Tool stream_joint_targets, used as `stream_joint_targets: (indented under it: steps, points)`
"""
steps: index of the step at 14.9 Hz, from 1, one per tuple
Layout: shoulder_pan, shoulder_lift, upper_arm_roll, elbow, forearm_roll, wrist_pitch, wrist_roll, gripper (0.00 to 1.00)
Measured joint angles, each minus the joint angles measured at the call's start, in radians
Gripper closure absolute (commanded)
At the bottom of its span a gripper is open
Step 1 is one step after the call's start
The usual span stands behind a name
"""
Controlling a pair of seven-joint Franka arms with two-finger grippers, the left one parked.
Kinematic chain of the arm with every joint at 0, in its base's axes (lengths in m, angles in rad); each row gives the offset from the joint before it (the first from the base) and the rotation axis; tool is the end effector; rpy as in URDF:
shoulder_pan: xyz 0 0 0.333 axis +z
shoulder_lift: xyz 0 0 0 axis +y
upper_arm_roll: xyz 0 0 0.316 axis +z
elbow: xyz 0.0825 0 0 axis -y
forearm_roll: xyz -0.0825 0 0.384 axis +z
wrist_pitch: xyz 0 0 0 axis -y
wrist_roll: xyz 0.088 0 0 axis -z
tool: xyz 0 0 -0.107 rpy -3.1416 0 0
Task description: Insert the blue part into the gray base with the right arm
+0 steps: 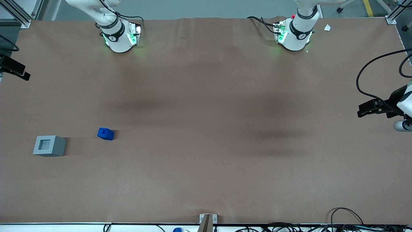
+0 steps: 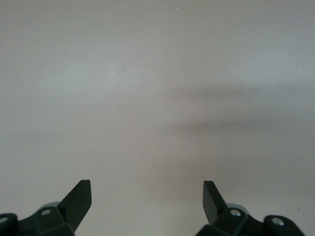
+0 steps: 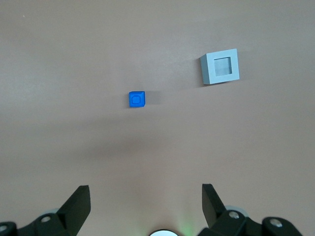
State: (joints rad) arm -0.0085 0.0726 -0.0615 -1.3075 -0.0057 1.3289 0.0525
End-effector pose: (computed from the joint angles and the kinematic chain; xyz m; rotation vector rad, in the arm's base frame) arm 0.5477 -0.0375 0.6847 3.1250 -0.1935 -0.0801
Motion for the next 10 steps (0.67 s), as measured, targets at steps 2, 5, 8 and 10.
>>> stream_joint_targets:
  steps: [2, 5, 8, 10]
  points:
    - [0.0, 0.0, -0.001, 0.0, 0.0, 0.0, 0.0, 0.0]
    - [0.0, 0.0, -0.003, 0.0, 0.0, 0.001, 0.0, 0.0]
    - [0.0, 0.001, -0.002, 0.0, 0.0, 0.035, 0.0, 0.0]
    - [0.0, 0.007, -0.001, 0.0, 0.0, 0.043, -0.001, 0.0]
